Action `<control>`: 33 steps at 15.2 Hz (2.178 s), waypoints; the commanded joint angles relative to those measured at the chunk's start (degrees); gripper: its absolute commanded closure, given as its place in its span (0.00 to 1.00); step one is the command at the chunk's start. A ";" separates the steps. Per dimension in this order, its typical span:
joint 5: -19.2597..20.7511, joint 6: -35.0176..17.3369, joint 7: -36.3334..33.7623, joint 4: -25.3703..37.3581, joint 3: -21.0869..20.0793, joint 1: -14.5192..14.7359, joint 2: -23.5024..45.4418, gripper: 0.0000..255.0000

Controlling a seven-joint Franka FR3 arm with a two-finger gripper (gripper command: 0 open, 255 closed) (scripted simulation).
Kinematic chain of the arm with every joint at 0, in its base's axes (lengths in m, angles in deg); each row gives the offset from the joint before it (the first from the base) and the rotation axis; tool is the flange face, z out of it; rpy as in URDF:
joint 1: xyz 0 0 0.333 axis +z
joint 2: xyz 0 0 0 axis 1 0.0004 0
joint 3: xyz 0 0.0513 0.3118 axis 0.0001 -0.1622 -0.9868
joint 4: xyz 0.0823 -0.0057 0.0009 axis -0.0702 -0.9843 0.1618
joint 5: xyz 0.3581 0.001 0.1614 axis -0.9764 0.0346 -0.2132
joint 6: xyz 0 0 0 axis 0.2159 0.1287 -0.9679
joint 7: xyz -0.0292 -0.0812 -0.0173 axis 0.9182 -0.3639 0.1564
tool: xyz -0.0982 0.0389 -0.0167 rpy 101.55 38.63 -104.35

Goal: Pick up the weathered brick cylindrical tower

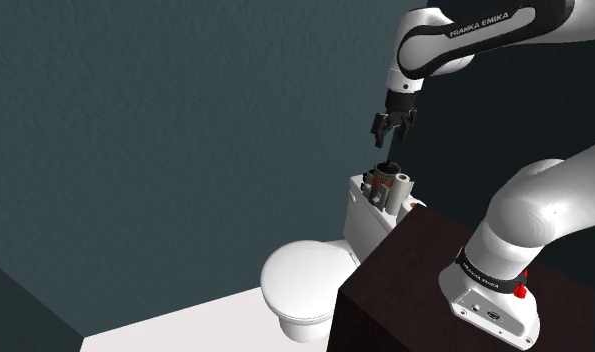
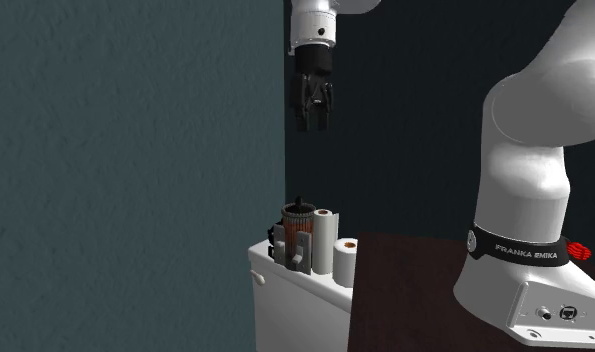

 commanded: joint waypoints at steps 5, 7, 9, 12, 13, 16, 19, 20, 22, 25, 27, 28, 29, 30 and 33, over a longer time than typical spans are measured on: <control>1.95 -12.87 -0.33 -0.35 3.18 -3.18 10.04 0.00; 2.30 -16.78 -0.36 0.11 4.29 -4.12 13.61 0.00; 2.41 -20.55 -0.30 0.84 5.43 -4.97 17.31 0.00; 2.04 -25.89 0.03 2.41 7.14 -6.12 23.04 0.00; 1.73 -27.57 0.23 3.06 7.70 -6.46 24.99 0.00; 0.18 -32.29 1.17 5.35 9.26 -7.49 30.90 0.00; -2.40 -36.46 2.70 8.15 10.38 -8.73 36.86 0.00; -3.46 -37.71 3.33 9.20 10.62 -9.24 38.84 0.00; -5.80 -40.01 4.70 11.45 10.85 -10.45 42.79 0.00; -9.47 -42.92 6.79 15.22 10.54 -12.85 48.58 0.00; -11.77 -44.54 8.04 17.98 10.00 -14.78 52.33 0.00; -11.94 -44.69 8.11 18.27 9.88 -15.04 52.69 0.00; -12.36 -45.32 8.42 18.33 9.54 -15.30 53.39 0.00; -12.79 -45.94 8.72 18.40 9.19 -15.57 54.09 0.00; -14.01 -47.78 9.60 18.68 8.09 -16.42 56.23 0.00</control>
